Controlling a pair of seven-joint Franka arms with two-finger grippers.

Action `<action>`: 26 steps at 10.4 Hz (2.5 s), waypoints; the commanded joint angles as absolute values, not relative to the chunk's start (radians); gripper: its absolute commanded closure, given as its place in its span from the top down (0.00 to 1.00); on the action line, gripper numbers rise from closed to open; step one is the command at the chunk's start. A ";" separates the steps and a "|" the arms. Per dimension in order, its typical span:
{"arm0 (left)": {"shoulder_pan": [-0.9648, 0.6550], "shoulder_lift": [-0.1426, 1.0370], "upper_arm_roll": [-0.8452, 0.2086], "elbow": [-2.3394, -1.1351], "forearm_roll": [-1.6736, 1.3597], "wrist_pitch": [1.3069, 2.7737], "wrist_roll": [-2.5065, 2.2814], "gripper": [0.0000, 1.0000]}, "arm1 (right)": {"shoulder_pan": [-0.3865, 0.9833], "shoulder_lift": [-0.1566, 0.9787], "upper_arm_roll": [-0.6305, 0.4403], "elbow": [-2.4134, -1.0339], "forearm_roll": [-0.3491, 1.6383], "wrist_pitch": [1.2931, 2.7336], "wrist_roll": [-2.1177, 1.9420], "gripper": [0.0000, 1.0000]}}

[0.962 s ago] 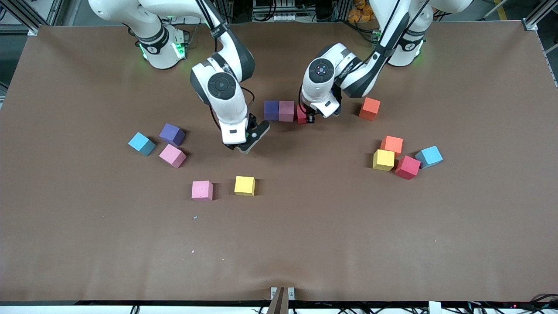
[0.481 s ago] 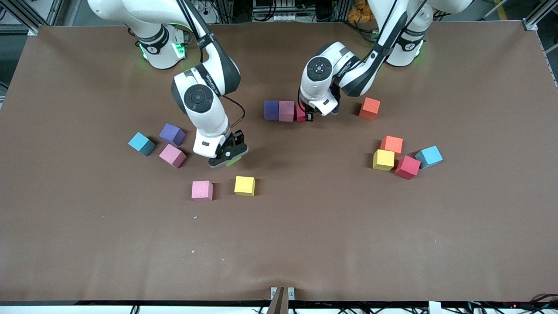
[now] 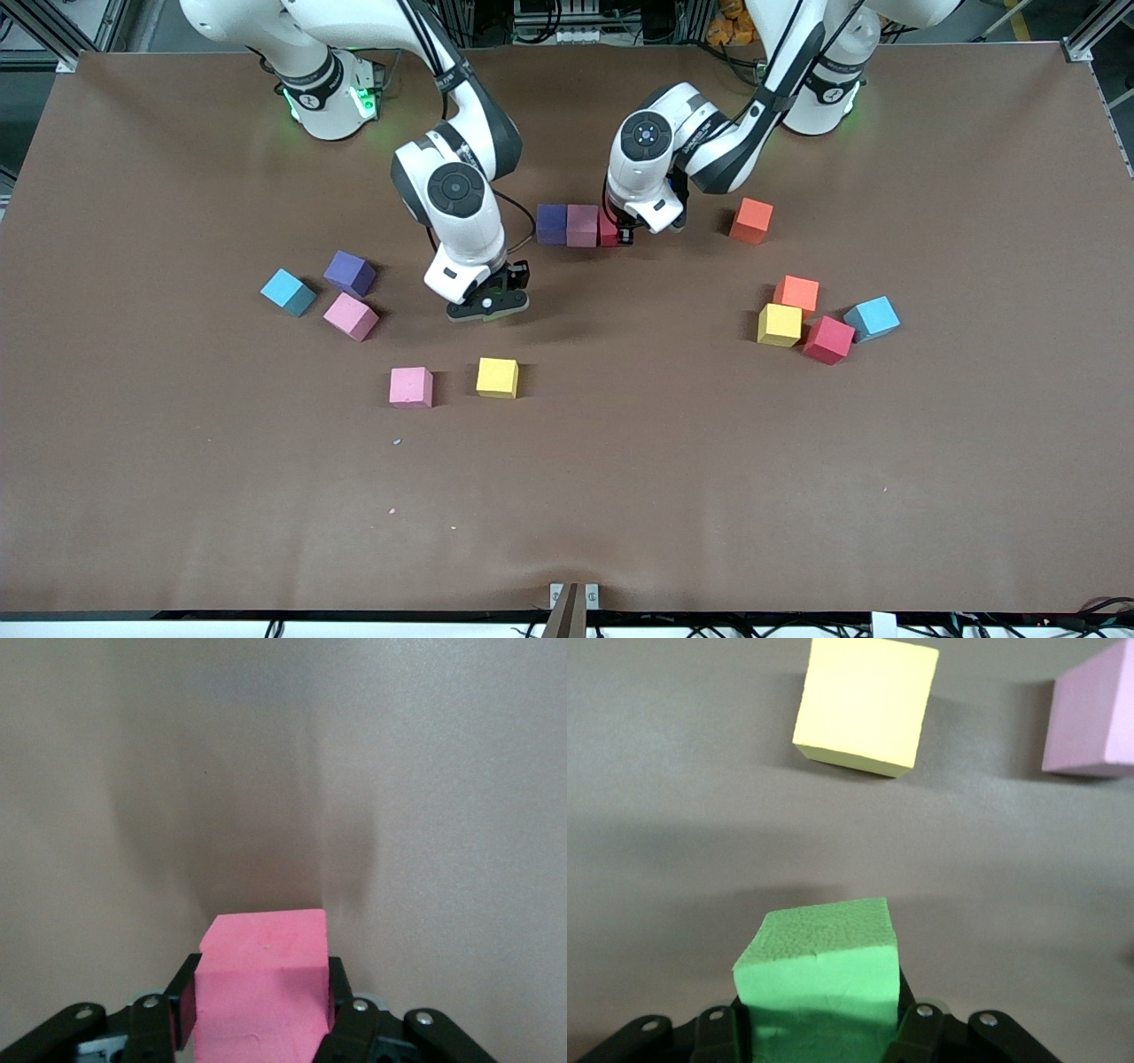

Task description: Arrange 11 blocks into digit 3

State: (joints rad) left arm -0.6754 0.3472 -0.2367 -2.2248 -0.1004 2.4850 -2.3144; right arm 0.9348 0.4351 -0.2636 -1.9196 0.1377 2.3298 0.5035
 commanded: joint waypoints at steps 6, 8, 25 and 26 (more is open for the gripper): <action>-0.683 0.344 -0.235 -2.240 -0.075 2.511 -2.330 0.14 | 0.997 0.439 -0.262 -1.927 0.143 2.319 0.726 0.00; -0.683 0.345 -0.235 -2.238 -0.075 2.511 -2.329 0.19 | 1.000 0.443 -0.262 -1.934 0.143 2.325 0.729 0.00; -0.468 0.114 -0.235 -2.179 -0.061 2.242 -2.041 1.00 | 1.146 0.534 -0.264 -1.939 0.212 2.447 0.819 0.00; -0.427 0.115 -0.235 -2.155 -0.061 2.206 -1.973 1.00 | 1.152 0.534 -0.264 -1.950 0.212 2.448 0.819 0.00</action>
